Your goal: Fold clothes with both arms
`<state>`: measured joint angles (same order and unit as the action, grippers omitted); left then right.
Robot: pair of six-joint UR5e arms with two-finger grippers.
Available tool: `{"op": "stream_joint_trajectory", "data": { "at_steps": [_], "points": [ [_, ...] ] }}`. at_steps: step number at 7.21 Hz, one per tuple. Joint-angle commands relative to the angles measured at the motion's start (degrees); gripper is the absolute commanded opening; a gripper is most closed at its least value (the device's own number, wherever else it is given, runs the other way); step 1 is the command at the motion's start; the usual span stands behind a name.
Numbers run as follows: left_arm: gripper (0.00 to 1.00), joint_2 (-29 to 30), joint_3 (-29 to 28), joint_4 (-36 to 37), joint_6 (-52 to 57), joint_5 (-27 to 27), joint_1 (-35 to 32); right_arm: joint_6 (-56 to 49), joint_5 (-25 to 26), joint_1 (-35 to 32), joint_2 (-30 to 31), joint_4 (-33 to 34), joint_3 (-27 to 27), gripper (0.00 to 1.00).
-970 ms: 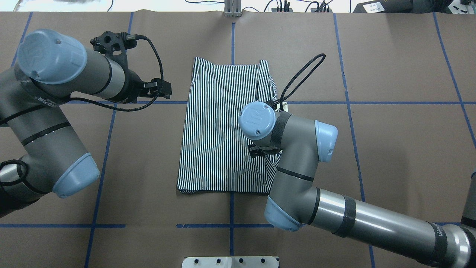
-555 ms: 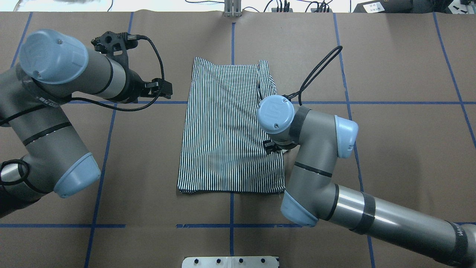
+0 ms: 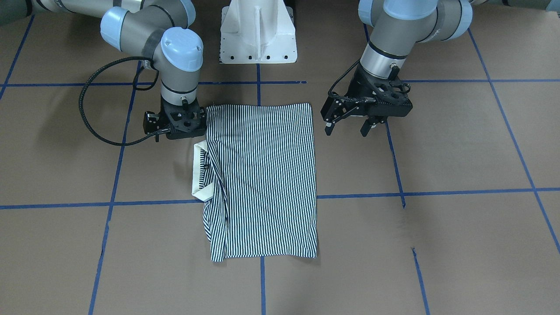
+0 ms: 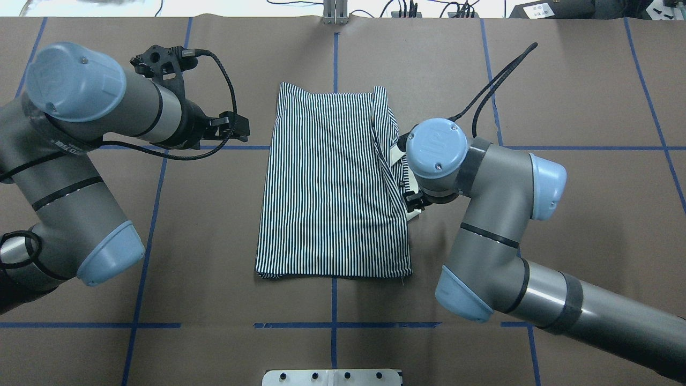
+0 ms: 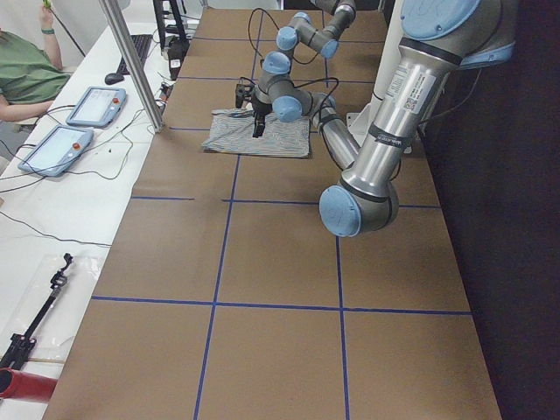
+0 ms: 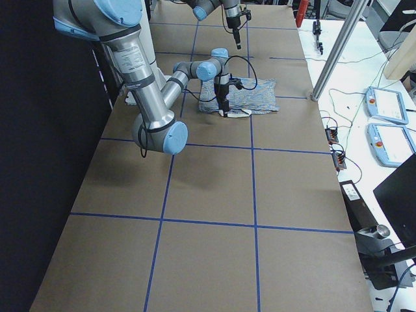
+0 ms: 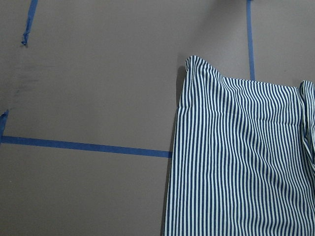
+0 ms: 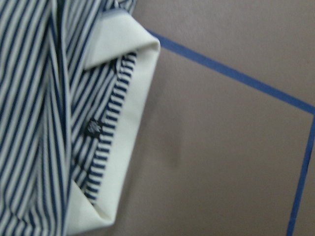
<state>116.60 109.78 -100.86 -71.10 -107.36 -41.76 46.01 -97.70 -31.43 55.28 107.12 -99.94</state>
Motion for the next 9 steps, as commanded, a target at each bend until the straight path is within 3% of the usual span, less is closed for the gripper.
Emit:
{"op": "stream_joint_trajectory", "data": {
  "at_steps": [1,2,3,7,9],
  "points": [
    [1.0,-0.1,0.1,0.3,0.3,0.0,-0.1,-0.1,0.0,-2.7,-11.5,-7.1,15.0,1.0],
    [1.0,-0.1,0.1,0.3,0.3,0.0,-0.2,-0.1,0.0,-3.0,-14.1,-14.7,23.0,1.0],
    [1.0,-0.1,0.1,0.3,0.3,0.0,-0.2,-0.3,0.1,-3.0,-16.9,-17.5,28.9,1.0],
    [1.0,-0.2,-0.4,-0.1,0.3,0.0,-0.3,-3.9,0.3,-3.6,-15.6,-17.0,29.9,1.0],
    [1.0,-0.1,-0.4,-0.2,0.3,-0.1,-0.3,-6.4,0.0,-5.2,-12.1,-17.0,27.4,1.0]
  ]
}}
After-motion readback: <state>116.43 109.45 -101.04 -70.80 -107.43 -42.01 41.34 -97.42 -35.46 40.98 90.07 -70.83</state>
